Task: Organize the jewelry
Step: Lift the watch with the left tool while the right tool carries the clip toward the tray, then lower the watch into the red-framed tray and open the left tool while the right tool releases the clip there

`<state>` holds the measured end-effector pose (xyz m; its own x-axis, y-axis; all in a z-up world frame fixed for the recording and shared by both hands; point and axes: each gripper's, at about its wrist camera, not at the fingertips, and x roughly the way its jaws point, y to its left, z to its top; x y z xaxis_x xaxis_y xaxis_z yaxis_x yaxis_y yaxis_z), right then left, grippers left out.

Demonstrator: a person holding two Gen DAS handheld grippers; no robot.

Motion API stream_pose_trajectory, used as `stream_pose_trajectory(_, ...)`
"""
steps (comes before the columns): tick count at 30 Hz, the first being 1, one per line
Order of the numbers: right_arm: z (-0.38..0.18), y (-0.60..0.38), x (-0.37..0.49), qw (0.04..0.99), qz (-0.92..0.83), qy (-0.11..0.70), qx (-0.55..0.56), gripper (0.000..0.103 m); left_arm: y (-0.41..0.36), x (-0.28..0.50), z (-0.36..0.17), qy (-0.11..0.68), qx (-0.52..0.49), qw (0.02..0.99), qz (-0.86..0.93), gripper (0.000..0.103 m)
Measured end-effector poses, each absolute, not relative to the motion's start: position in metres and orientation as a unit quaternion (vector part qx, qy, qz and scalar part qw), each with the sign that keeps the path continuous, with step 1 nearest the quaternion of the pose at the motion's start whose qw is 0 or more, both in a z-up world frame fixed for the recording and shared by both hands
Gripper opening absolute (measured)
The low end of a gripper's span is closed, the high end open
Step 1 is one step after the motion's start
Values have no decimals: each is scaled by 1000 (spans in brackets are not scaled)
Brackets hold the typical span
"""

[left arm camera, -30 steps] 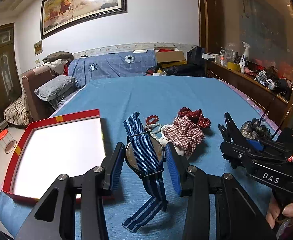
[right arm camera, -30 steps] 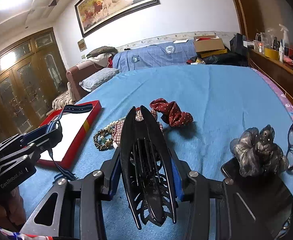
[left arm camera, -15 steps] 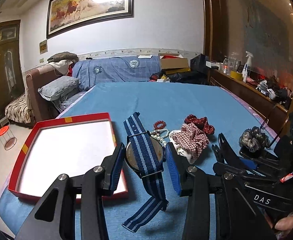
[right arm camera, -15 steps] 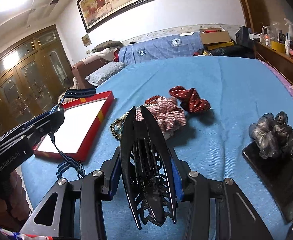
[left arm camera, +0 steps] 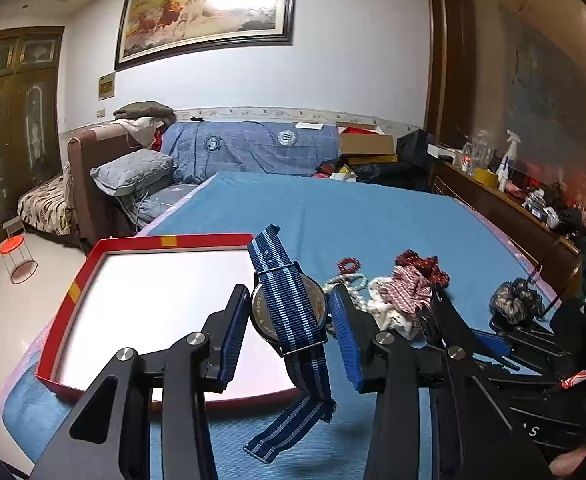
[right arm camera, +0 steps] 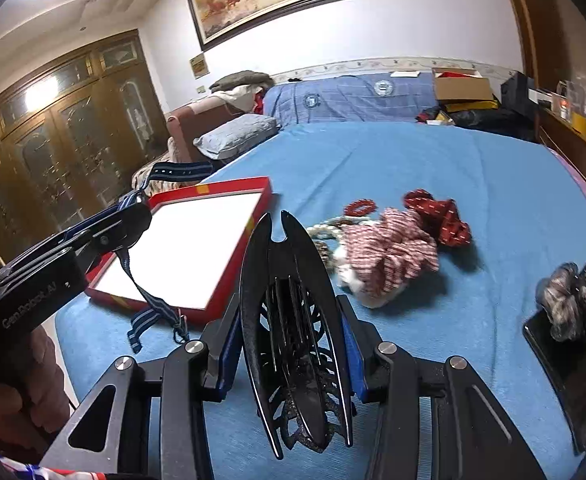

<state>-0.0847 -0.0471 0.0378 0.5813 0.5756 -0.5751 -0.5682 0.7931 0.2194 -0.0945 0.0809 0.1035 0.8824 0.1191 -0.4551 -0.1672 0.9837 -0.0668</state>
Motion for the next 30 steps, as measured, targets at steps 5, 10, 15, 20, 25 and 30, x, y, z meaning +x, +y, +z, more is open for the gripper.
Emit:
stream_pose_trajectory(5,45,-23,-81,880,338,333,-5,48,116,-96,111,233,-83,966,77,41)
stream_pose_trajectory(10,65,13,-71,868,361,341,-12,48,160,-91,120,240,-108,961,90,41)
stream_pose_trajectory(15,82,58,-49,856,376,355,-18,48,208,-72,125,254,-112,954,116,41)
stream_pose_trajectory(20,77,111,-10,837,384,388,-20,48,250,-38,114,290,-118,941,126,41)
stream_pose_trajectory(25,55,156,37,820,373,433,-17,48,278,-2,94,330,-124,927,132,41)
stream_pose_trajectory(30,34,186,73,808,357,469,-19,48,293,23,73,359,-136,915,123,39)
